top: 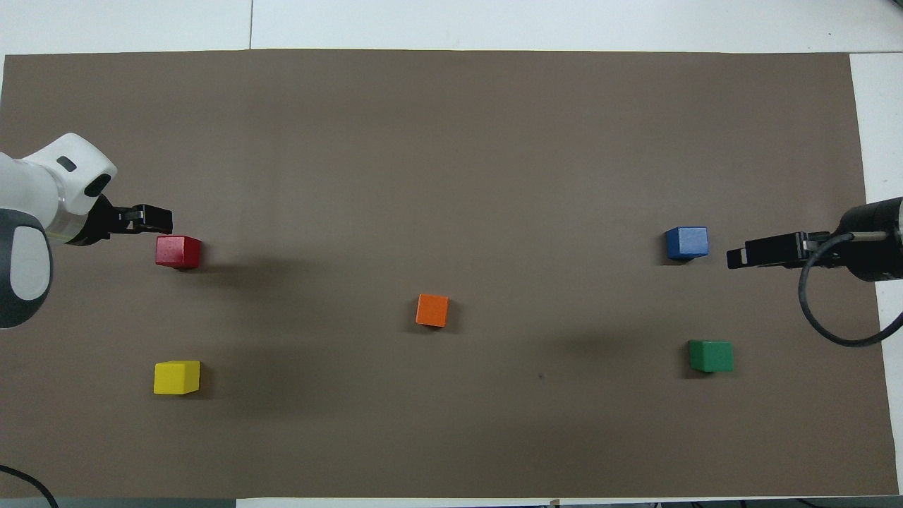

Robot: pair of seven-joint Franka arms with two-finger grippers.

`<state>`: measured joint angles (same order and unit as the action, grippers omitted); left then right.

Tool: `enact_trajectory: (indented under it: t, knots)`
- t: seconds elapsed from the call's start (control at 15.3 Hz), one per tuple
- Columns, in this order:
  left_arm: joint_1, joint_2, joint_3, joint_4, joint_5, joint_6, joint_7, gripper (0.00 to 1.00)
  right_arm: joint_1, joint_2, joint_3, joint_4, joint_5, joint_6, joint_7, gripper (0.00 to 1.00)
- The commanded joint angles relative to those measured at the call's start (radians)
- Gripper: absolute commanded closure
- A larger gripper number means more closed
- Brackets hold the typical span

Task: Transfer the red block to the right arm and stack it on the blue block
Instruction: 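Grasp the red block with the left gripper while the right gripper advances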

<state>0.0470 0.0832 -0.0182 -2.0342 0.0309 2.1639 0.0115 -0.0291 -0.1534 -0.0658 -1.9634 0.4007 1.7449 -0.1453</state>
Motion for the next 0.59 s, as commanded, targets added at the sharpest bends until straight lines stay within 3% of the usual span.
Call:
enact_trajectory:
  t: [0.0,0.13,0.33,0.52]
  knots:
    - [0.017,0.022,0.0,-0.043,0.02,0.079,0.022,0.0,-0.052,-0.029,0.009,-0.126,0.233,0.071,-0.115,0.0]
    - [0.02,0.021,0.0,-0.079,0.02,0.123,0.024,0.0,-0.084,0.015,0.009,-0.169,0.439,0.071,-0.299,0.0]
    - [0.02,0.026,-0.002,-0.127,0.02,0.204,0.015,0.0,-0.078,0.048,0.011,-0.215,0.684,0.056,-0.378,0.0]
    - [0.02,0.038,-0.002,-0.133,0.02,0.209,0.018,0.02,-0.036,0.048,0.011,-0.301,0.964,0.021,-0.466,0.0]
